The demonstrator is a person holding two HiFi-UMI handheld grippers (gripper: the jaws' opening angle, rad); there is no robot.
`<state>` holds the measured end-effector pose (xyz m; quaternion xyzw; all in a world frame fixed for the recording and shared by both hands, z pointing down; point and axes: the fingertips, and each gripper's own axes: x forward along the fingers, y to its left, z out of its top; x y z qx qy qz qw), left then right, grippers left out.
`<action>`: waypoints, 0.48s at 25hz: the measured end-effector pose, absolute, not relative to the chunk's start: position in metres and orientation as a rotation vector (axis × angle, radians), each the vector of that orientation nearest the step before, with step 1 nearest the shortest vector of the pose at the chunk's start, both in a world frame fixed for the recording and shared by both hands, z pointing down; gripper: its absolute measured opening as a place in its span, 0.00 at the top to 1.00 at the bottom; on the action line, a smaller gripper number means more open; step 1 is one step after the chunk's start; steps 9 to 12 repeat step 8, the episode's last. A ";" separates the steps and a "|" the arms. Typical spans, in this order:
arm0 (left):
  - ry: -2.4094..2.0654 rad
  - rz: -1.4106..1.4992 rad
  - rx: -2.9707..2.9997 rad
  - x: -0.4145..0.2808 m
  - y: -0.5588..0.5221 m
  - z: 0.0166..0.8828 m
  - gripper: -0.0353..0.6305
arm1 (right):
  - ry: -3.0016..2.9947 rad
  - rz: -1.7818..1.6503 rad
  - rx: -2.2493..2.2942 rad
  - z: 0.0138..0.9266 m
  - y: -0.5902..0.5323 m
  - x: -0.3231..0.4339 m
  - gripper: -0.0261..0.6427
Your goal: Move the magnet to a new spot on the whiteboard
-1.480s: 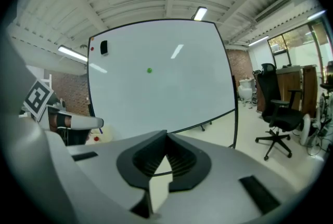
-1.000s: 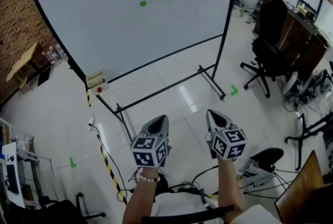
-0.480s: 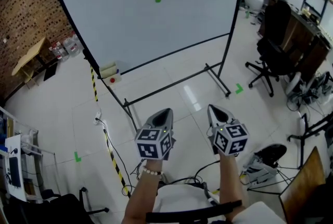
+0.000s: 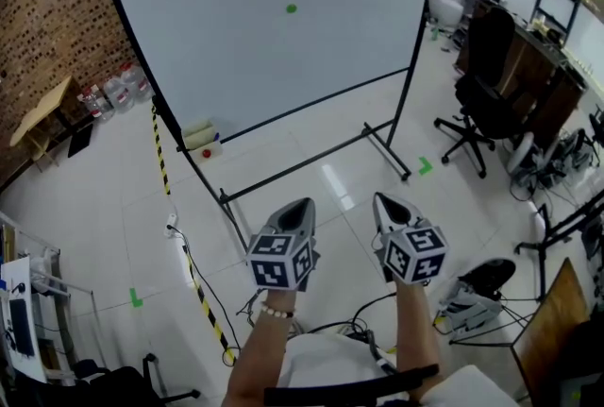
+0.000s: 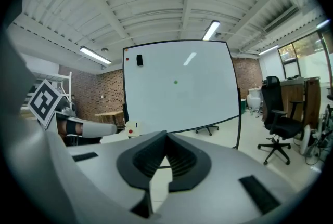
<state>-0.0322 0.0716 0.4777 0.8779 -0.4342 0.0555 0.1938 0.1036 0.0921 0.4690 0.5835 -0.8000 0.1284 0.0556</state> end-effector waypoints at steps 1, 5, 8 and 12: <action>-1.211 0.155 2.465 -0.036 0.071 0.477 0.95 | -2.424 0.390 1.773 0.469 0.092 0.099 0.96; -1.192 0.154 2.481 -0.033 0.064 0.473 0.95 | -2.411 0.387 1.789 0.465 0.086 0.099 0.96; -1.180 0.155 2.487 -0.030 0.061 0.474 0.95 | -2.403 0.388 1.799 0.466 0.082 0.103 0.96; -1.180 0.155 2.487 -0.030 0.061 0.474 0.95 | -2.403 0.388 1.799 0.466 0.082 0.103 0.96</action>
